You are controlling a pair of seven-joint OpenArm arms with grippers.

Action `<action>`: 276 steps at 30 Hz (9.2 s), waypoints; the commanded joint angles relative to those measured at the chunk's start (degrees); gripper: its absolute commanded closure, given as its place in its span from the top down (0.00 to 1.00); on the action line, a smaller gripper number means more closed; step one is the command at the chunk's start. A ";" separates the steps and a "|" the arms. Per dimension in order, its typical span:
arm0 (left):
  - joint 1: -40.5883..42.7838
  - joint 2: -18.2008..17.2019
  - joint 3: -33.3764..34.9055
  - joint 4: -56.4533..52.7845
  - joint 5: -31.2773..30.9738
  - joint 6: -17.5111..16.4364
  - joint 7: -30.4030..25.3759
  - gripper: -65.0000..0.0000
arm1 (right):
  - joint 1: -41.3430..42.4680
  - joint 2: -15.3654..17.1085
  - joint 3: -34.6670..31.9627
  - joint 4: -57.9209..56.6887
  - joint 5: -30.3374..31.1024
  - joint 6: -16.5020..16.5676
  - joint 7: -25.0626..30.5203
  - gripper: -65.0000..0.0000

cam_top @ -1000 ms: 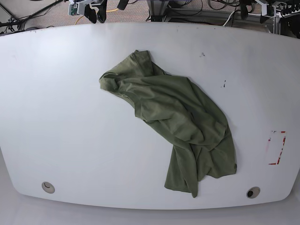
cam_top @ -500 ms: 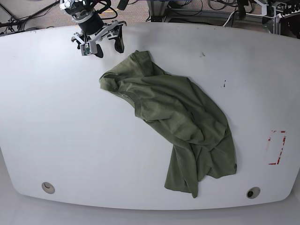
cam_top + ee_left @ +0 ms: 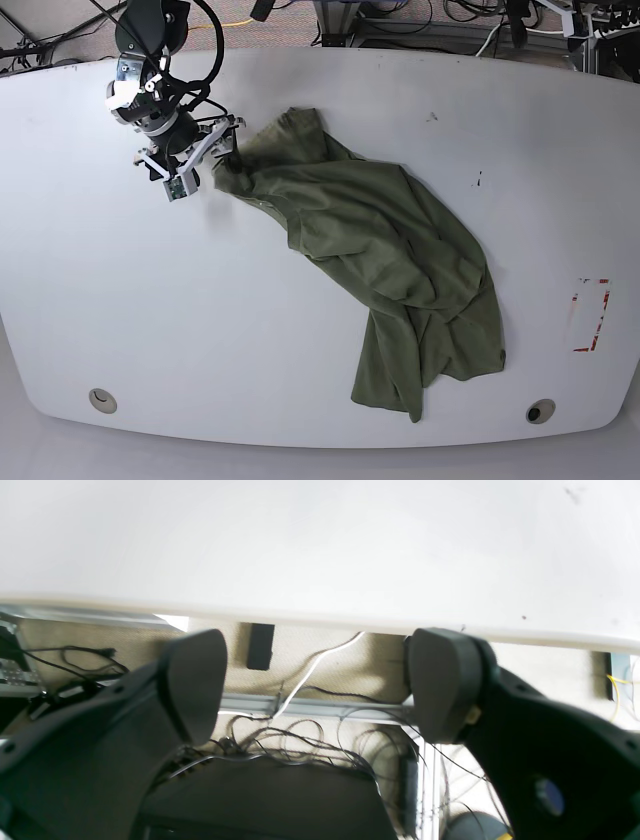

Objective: Fold the T-shirt properly
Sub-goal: 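Reach the right gripper to the green shirt's corner and grasp it, then reach the left gripper to the shirt's opposite corner and grasp it, then lift the shirt with both grippers and swing it up off the table, then lay the shirt flat, drawing both grippers apart along its edge, then release and regrasp the shirt edge with the right gripper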

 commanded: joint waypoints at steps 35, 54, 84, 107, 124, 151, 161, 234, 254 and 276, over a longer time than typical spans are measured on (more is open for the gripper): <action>-50.27 4.00 -1.52 -0.21 9.65 -0.09 27.67 0.82 | -8.23 -0.69 0.11 10.01 0.54 6.04 0.92 0.00; -82.80 9.80 0.59 -35.73 9.65 -0.09 38.74 0.82 | -14.47 -1.13 8.02 12.30 1.07 7.23 1.01 0.00; -89.65 11.56 0.77 -58.32 10.00 3.52 21.07 0.00 | -13.68 -1.22 9.60 11.86 0.63 7.23 1.01 0.00; -78.84 3.74 0.68 -5.13 9.47 -3.95 40.68 0.00 | 16.91 3.88 14.79 11.42 0.45 7.23 -14.03 0.00; -94.23 -4.70 0.77 1.90 9.91 -6.24 45.60 0.00 | 48.12 12.85 8.11 0.16 0.54 7.23 -17.72 0.00; -93.26 -9.54 3.14 4.89 9.47 -9.93 51.49 0.00 | 43.64 17.77 3.80 4.38 1.07 7.23 -17.54 0.00; -71.46 -5.23 -3.01 7.00 9.47 -13.71 49.56 0.00 | 22.45 8.01 11.71 6.93 1.07 7.23 -17.37 0.00; -40.60 -5.06 -9.61 5.15 10.00 -15.38 45.51 0.00 | 7.24 -1.13 2.30 5.35 10.39 7.23 -19.74 0.59; -40.60 -4.97 -9.43 5.15 10.00 -15.38 45.60 0.00 | 18.23 -2.01 -4.90 -10.65 3.35 7.23 -18.51 0.58; -40.95 -4.97 -9.17 3.66 10.00 -15.38 45.60 0.00 | 14.80 -2.18 -8.33 -8.54 3.44 7.23 -18.33 0.47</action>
